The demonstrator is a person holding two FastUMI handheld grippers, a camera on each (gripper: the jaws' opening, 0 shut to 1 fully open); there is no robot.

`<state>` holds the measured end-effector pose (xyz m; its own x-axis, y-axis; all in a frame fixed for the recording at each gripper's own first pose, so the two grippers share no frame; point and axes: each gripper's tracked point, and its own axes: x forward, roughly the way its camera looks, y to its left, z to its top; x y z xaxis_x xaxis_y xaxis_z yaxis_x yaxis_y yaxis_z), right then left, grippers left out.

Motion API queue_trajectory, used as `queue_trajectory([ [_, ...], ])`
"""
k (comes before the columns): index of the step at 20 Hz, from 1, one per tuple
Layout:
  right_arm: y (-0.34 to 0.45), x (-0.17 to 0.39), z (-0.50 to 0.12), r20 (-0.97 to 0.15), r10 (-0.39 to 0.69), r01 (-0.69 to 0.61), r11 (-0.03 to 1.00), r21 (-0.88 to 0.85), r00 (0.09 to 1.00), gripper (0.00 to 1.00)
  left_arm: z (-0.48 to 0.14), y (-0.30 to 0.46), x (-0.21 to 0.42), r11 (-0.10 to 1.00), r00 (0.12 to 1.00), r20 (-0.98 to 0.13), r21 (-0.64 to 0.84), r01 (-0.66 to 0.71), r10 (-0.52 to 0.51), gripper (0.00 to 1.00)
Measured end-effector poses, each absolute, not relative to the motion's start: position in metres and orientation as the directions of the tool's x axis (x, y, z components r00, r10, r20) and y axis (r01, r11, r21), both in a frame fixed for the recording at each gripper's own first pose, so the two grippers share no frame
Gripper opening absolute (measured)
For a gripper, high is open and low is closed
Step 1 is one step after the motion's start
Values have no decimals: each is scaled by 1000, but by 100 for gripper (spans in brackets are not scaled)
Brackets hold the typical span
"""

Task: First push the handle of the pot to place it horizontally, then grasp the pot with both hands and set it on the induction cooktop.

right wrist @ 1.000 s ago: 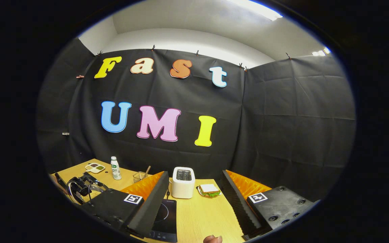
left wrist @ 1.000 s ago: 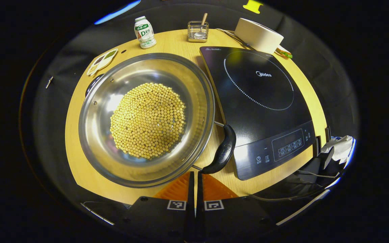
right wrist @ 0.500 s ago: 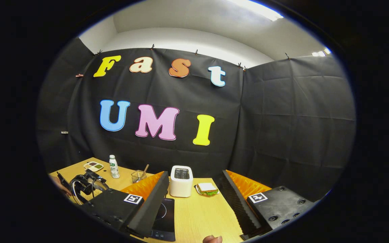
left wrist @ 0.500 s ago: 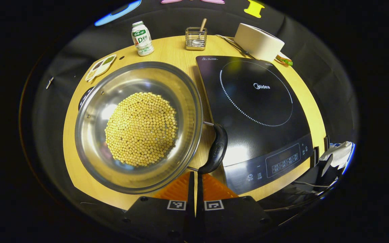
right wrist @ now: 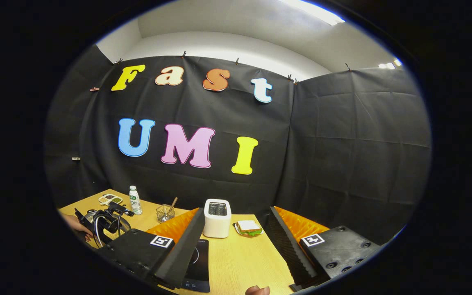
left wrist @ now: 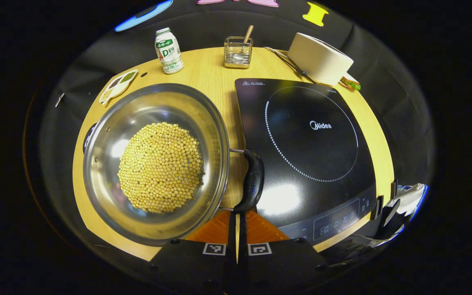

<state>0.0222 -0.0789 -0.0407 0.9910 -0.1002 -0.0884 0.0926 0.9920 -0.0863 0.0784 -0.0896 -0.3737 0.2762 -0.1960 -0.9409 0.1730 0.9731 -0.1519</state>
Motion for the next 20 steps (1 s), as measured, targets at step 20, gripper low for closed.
queue_trajectory([
  [20, -86, 33, -55, -126, -103, 92, 992, -89, 987, 98, -368, -100, 139, 987, 371, -916, -127, 97, -154, 5],
])
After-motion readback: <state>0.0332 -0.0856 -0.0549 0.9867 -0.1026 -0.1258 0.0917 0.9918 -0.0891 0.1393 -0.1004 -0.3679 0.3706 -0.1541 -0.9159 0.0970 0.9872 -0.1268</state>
